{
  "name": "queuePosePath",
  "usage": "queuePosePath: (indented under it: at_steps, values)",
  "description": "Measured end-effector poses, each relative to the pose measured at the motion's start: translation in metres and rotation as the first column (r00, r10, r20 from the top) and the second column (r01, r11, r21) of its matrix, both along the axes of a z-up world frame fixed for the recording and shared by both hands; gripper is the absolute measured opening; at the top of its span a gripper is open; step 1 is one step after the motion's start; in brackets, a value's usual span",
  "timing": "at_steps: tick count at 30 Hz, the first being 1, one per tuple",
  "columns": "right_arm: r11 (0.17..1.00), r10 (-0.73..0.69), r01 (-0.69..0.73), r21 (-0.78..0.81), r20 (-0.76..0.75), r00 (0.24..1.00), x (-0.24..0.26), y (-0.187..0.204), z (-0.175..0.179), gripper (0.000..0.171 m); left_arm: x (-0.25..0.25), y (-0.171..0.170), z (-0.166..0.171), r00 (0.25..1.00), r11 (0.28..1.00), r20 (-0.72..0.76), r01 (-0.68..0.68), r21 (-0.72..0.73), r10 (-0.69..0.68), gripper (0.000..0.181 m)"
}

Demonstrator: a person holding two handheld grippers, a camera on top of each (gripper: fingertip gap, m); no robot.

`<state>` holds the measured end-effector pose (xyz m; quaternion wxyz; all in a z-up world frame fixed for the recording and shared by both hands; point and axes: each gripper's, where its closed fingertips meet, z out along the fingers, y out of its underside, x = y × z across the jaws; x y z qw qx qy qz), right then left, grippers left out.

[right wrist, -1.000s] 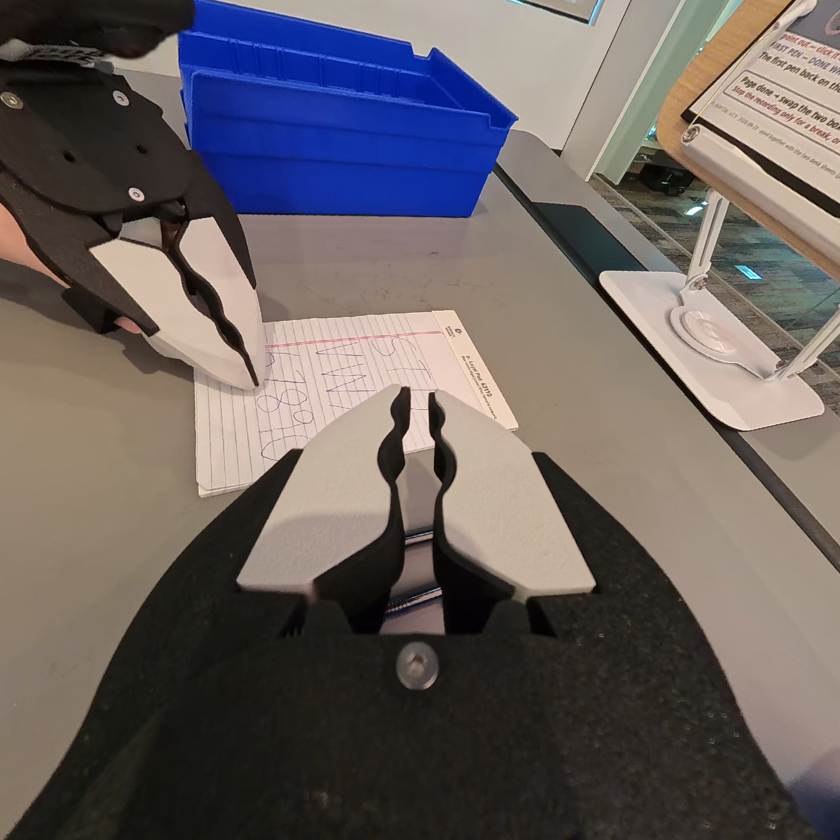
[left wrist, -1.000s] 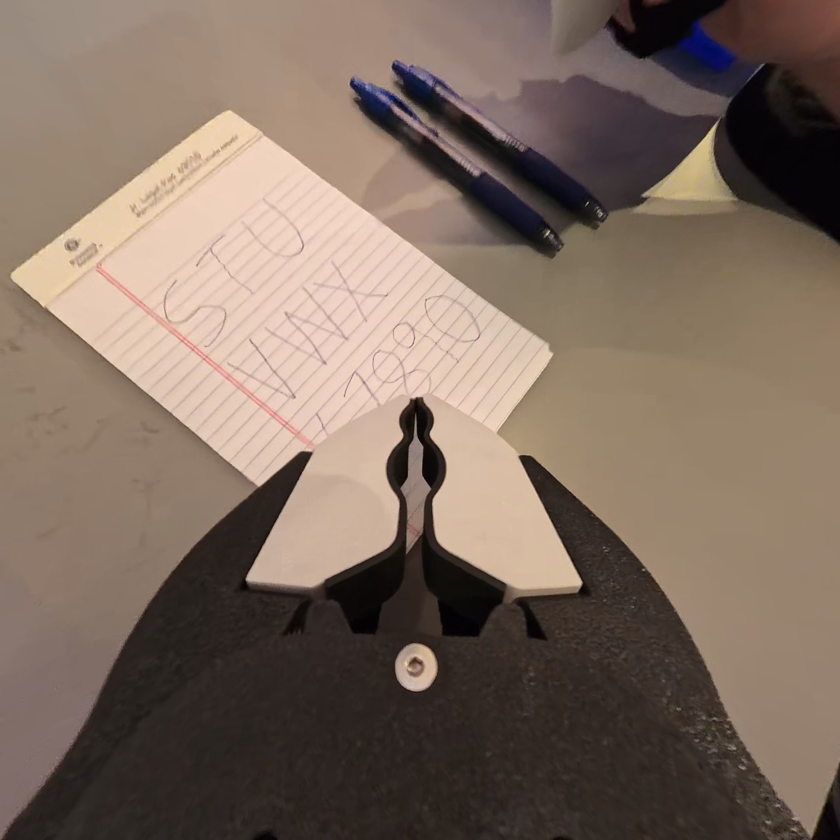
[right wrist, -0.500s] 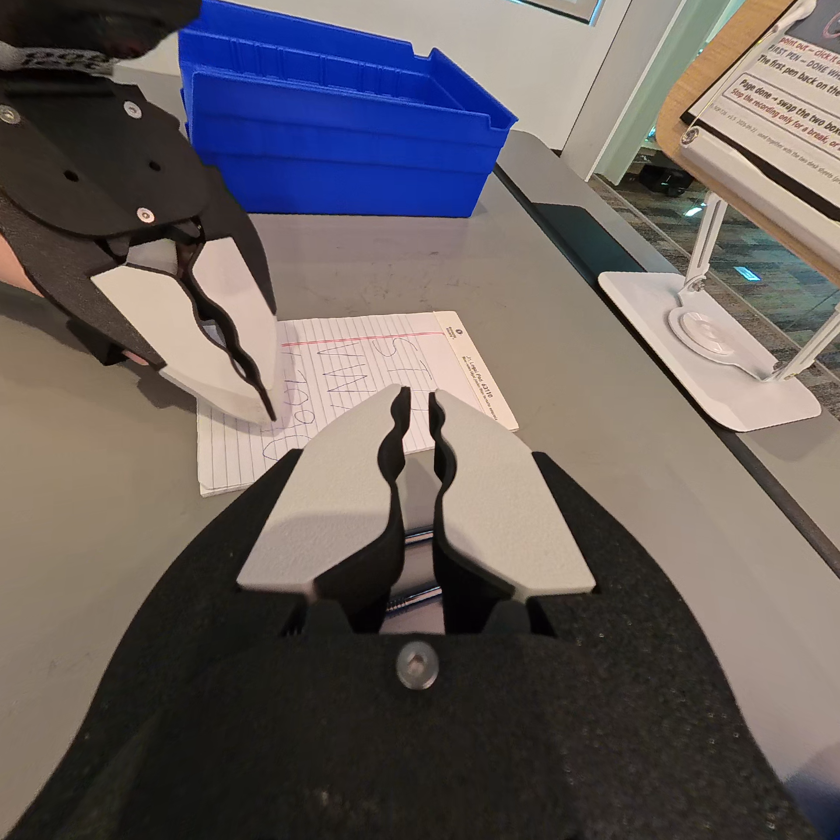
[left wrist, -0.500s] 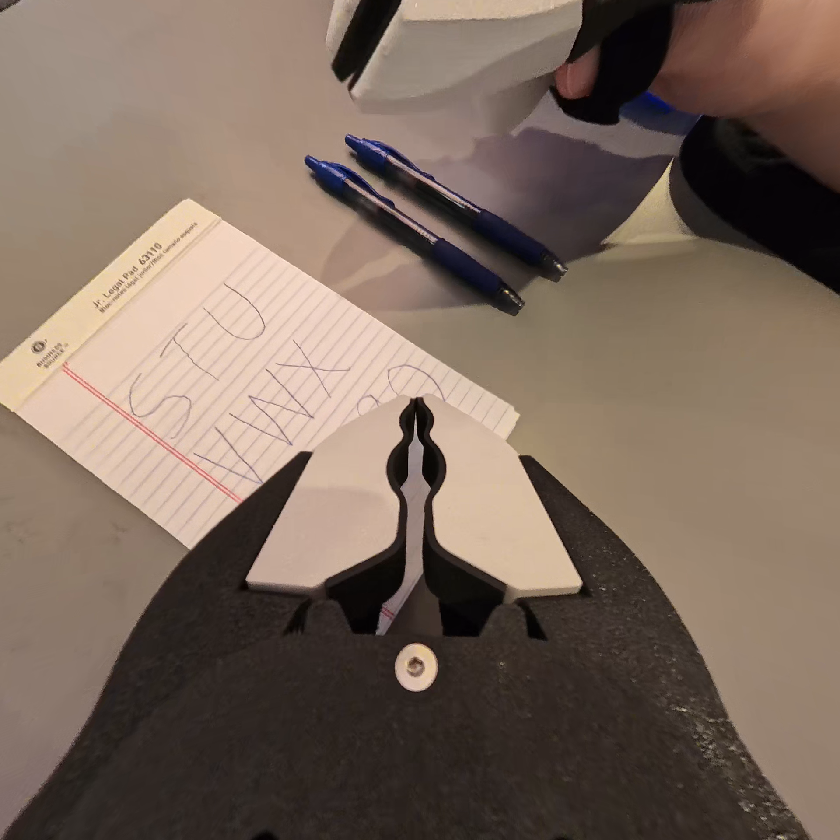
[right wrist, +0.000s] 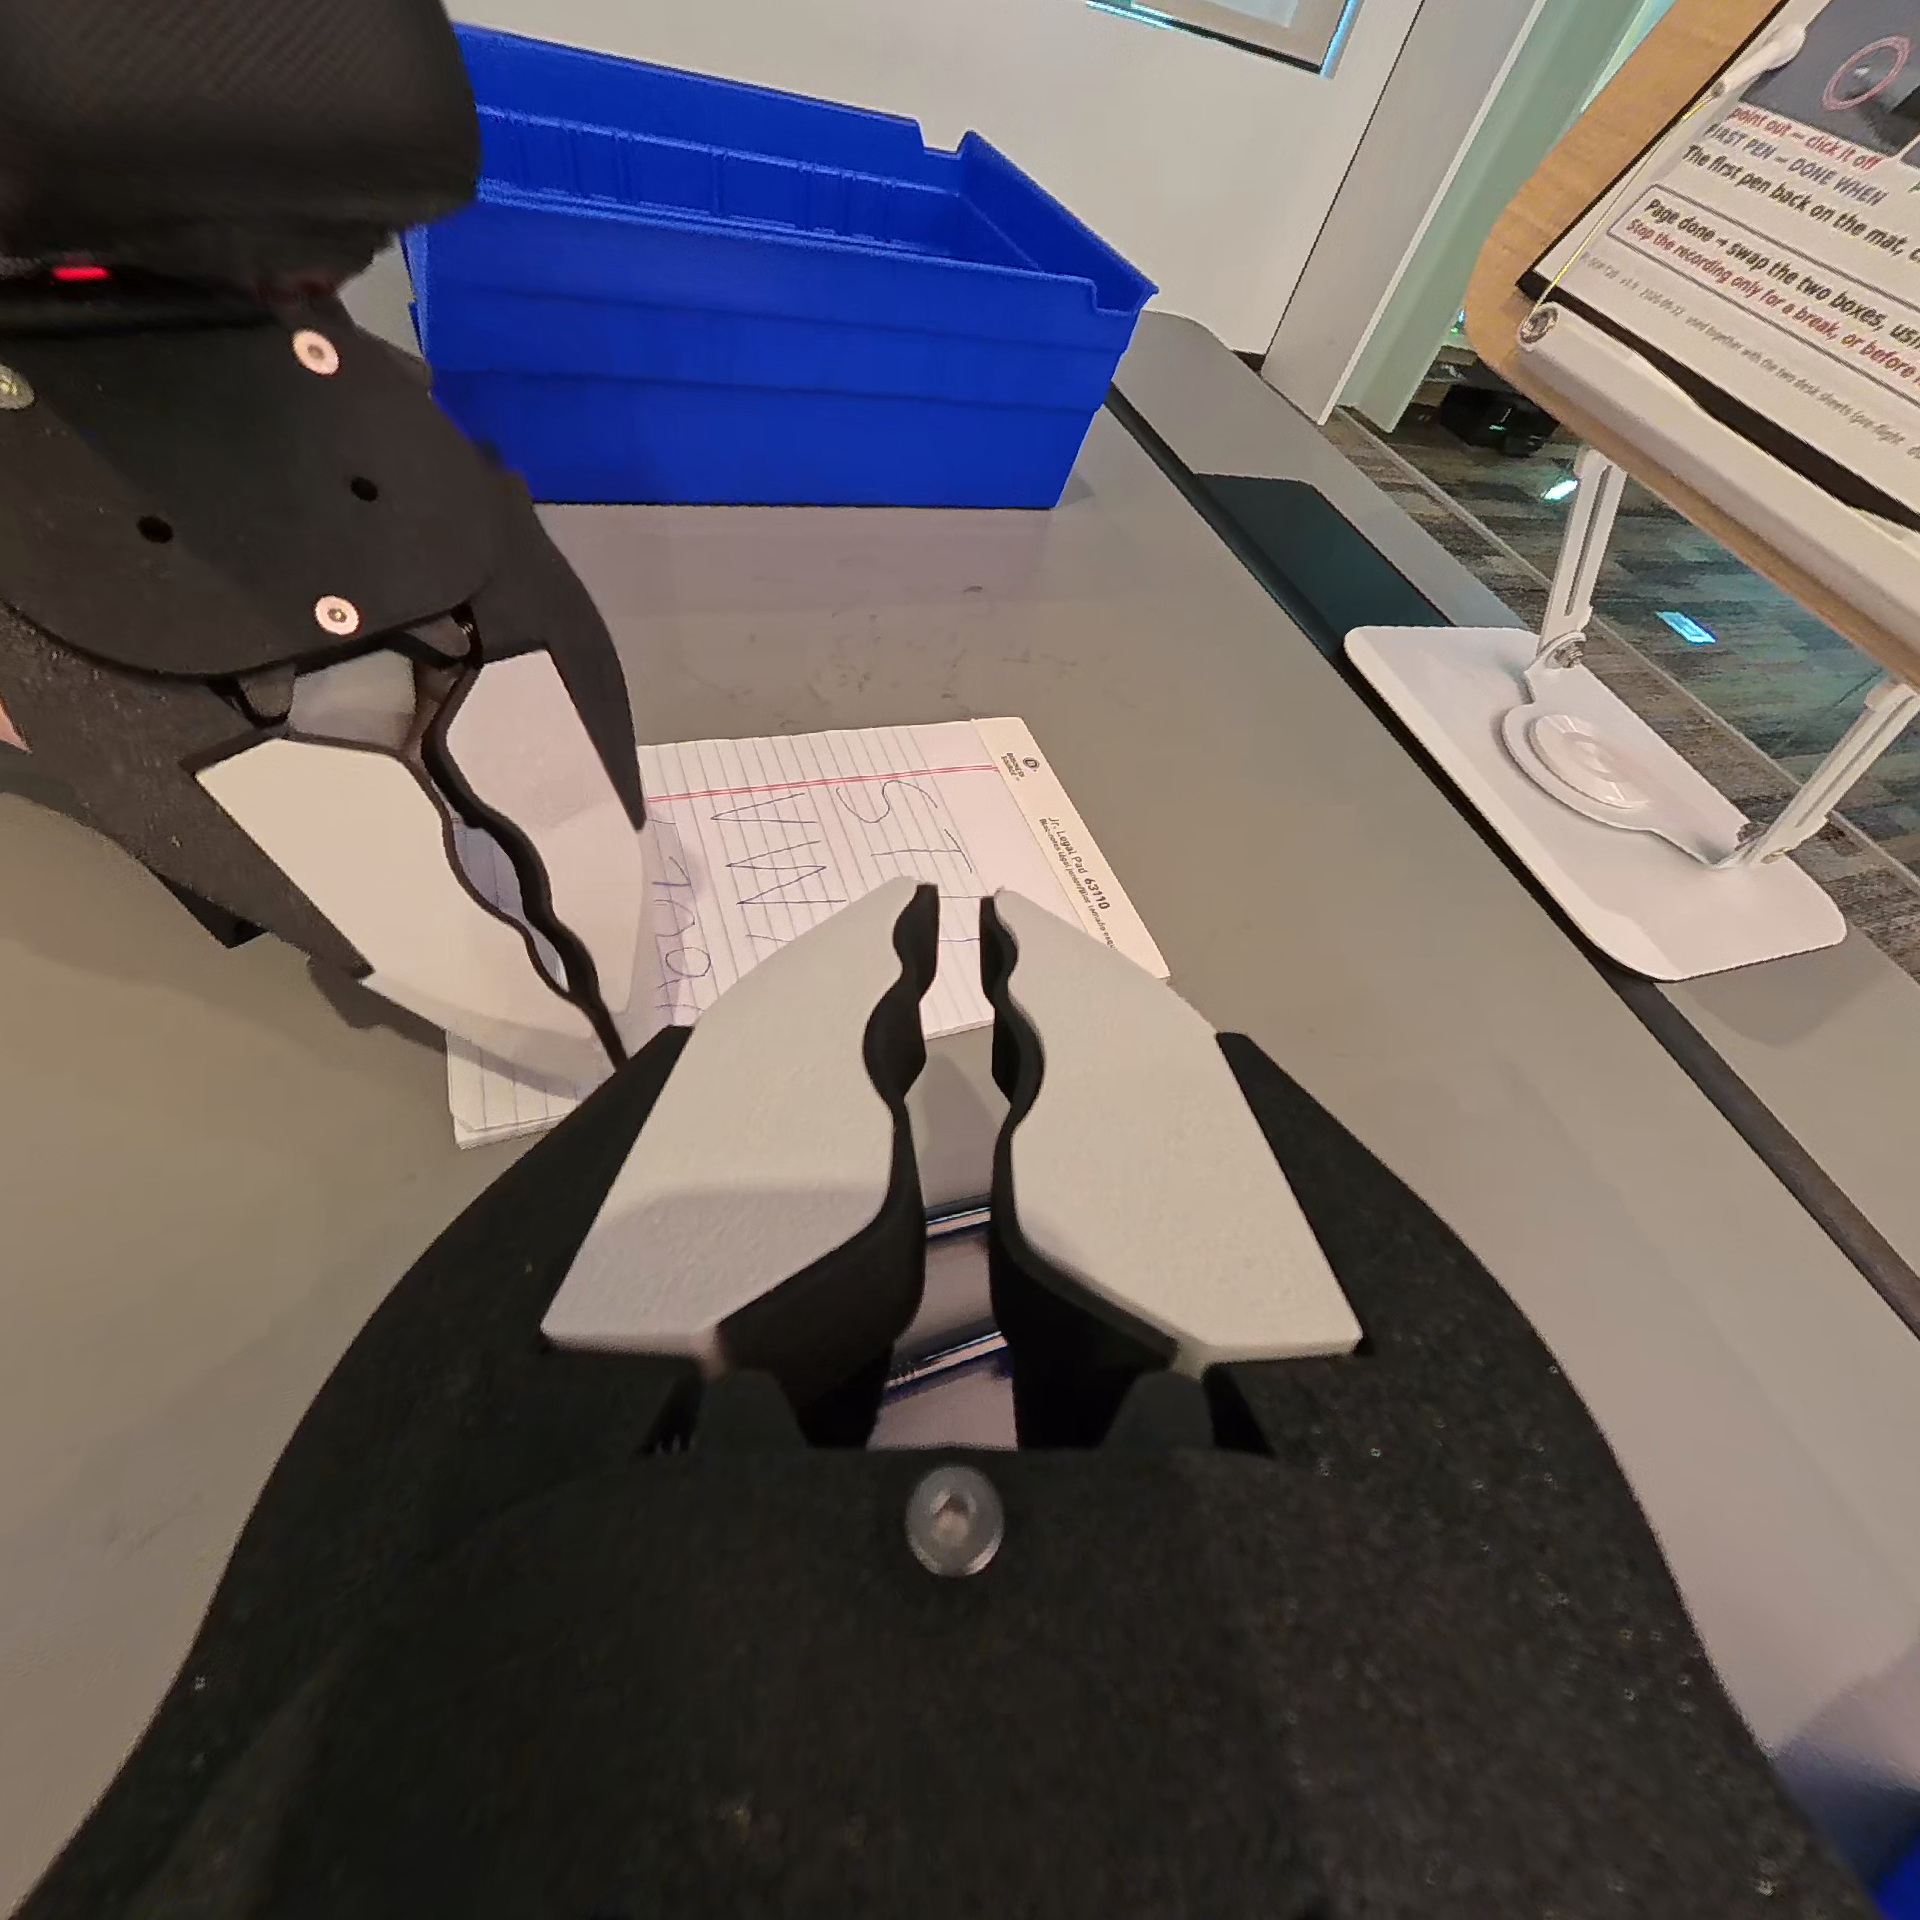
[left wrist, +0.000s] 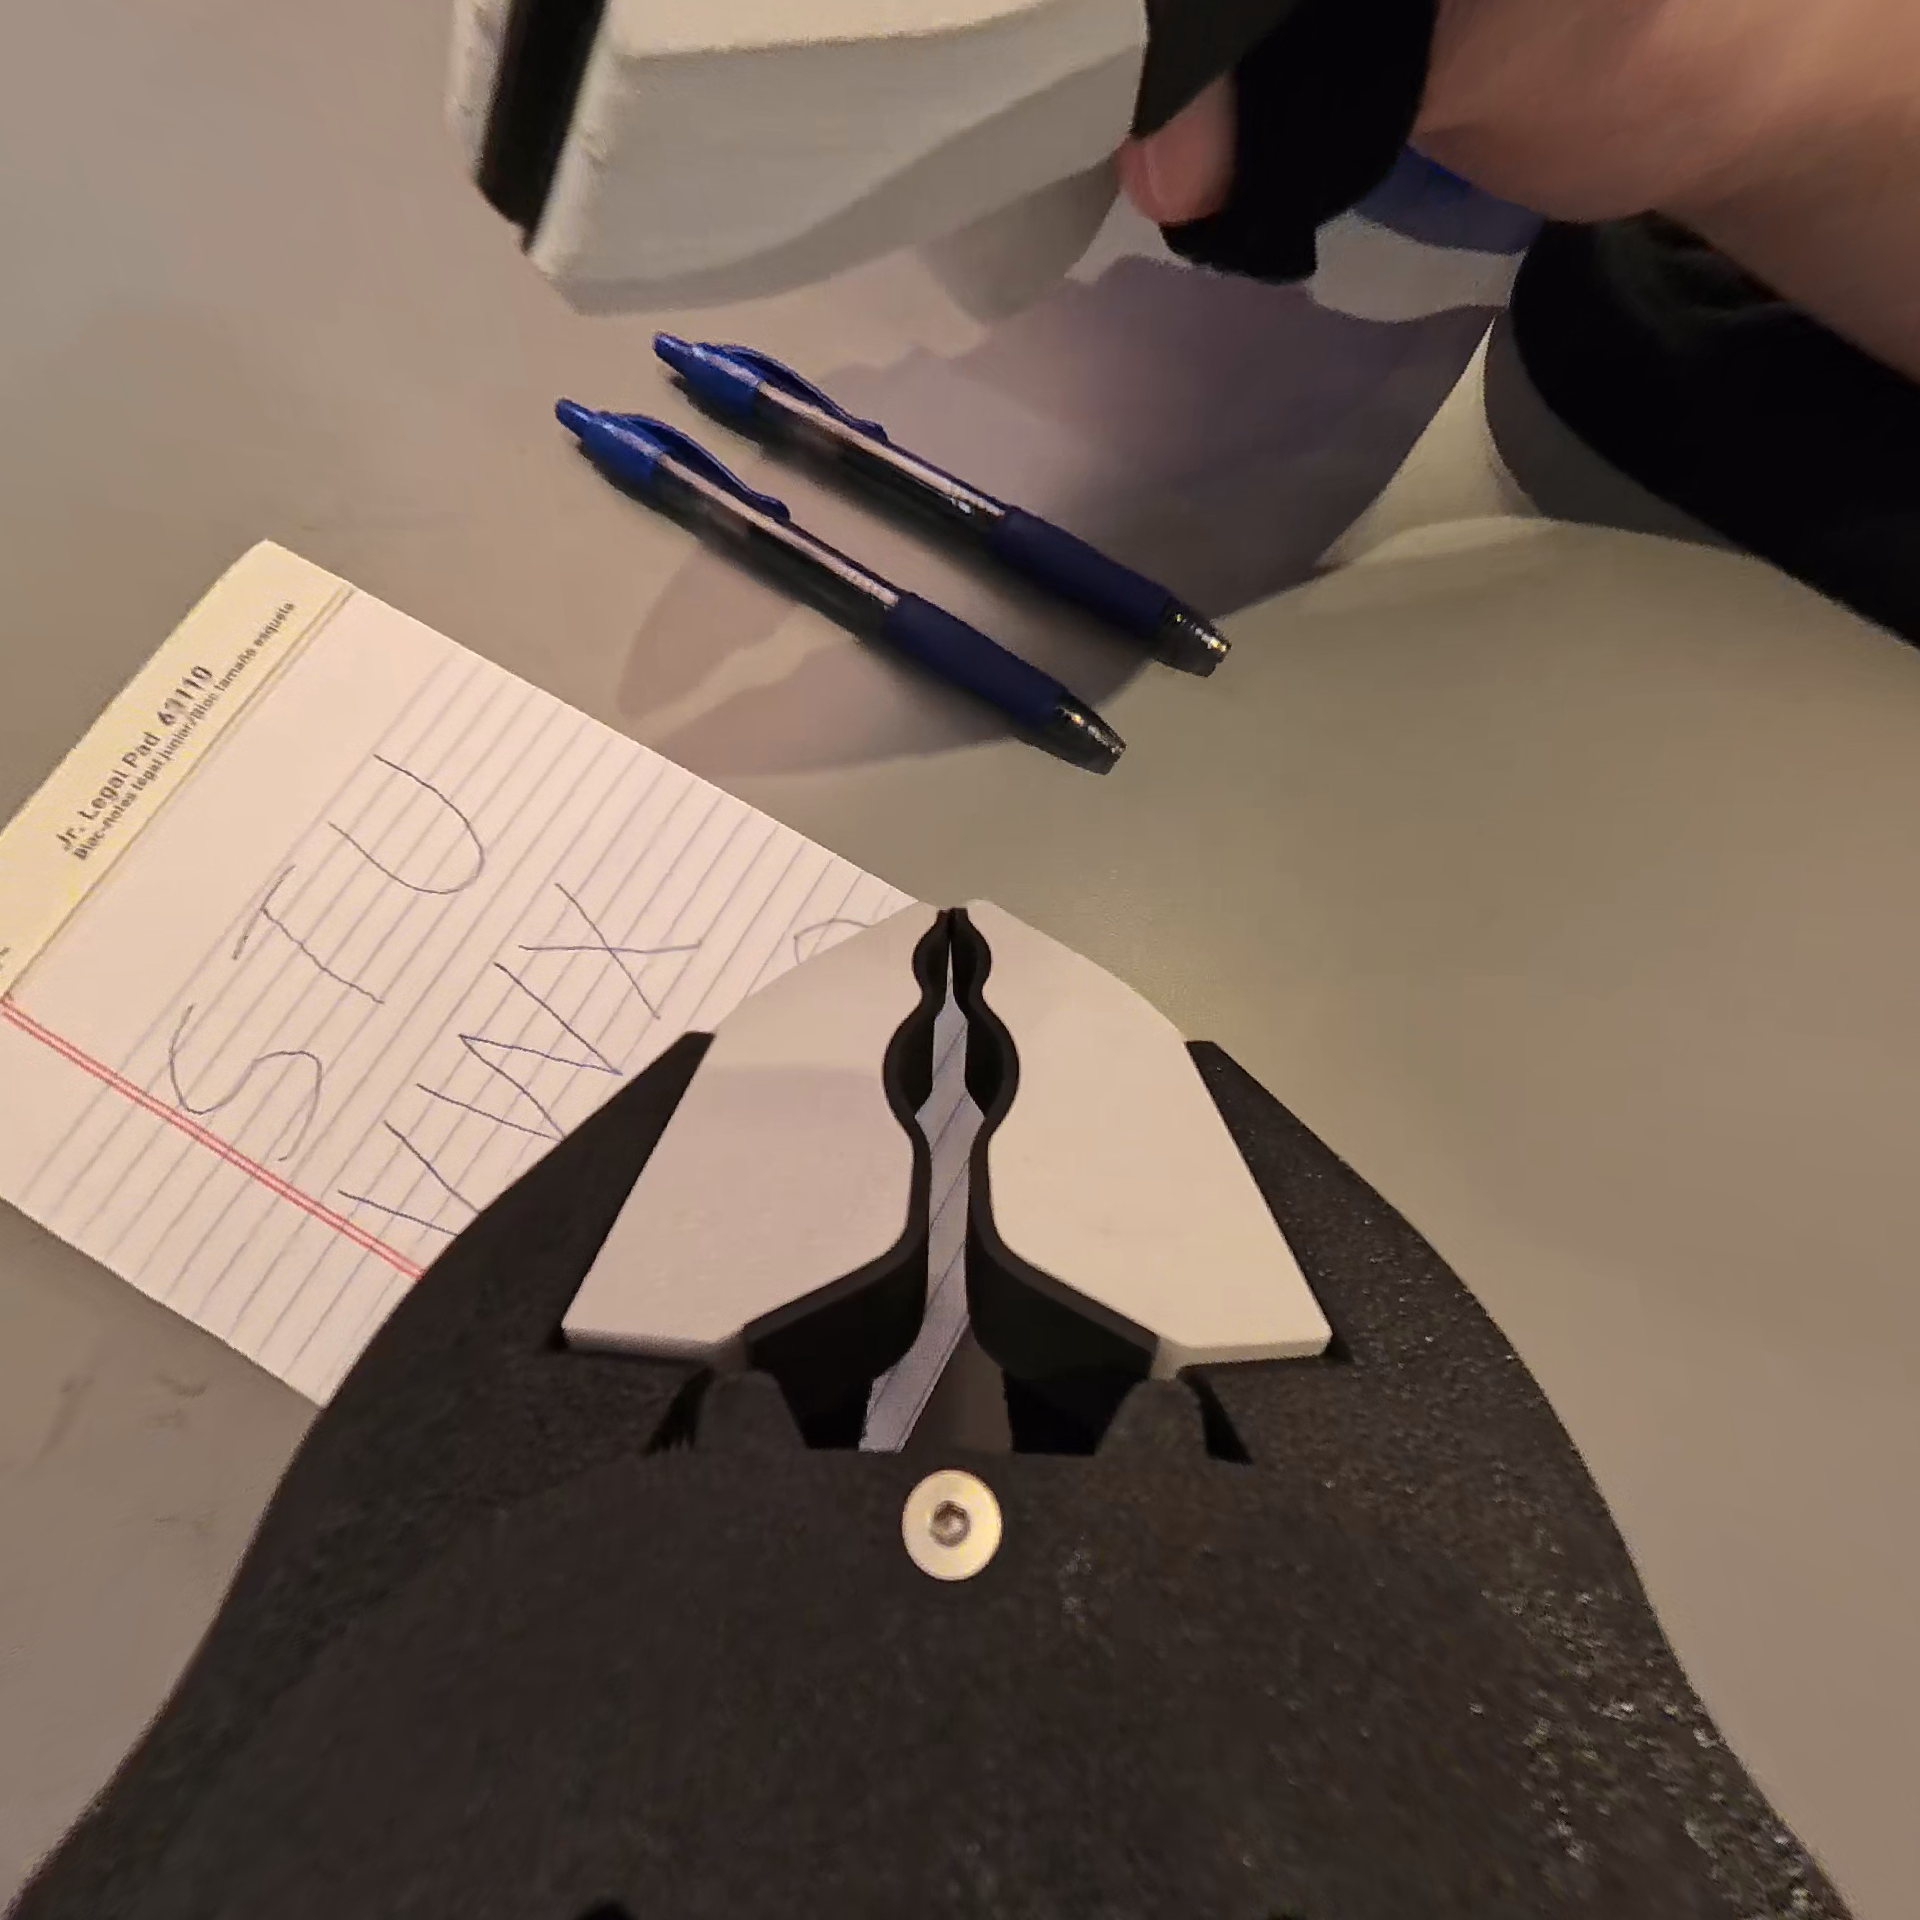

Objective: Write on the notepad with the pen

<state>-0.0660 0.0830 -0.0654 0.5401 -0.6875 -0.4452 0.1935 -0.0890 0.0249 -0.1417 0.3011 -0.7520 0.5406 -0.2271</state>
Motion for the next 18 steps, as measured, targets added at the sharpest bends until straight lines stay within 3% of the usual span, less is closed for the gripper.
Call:
queuePosePath:
  at_steps: [3, 7, 14, 18]
  values:
    - [1.000, 0.003, -0.003, 0.001, 0.008, 1.000, -0.001, 0.000, -0.001, 0.007, -0.001, -0.001, -0.007, 1.000, 1.000, -0.007, 0.002, -0.007, -0.002, 0.000]
    - [1.000, 0.002, -0.002, 0.010, 0.007, 1.000, -0.001, -0.001, 0.001, 0.007, -0.009, 0.004, 0.025, 0.990, 0.997, 0.133, -0.046, 0.057, 0.038, 0.000]
    - [1.000, -0.006, 0.007, 0.014, -0.006, 1.000, 0.000, 0.001, 0.002, 0.007, -0.077, 0.018, 0.072, 0.894, 0.938, 0.364, -0.325, 0.121, 0.263, 0.001]
    - [1.000, -0.009, 0.009, 0.020, -0.009, 1.000, 0.000, 0.001, 0.002, 0.007, -0.110, 0.014, 0.092, 0.814, 0.886, 0.468, -0.447, 0.125, 0.345, 0.012]
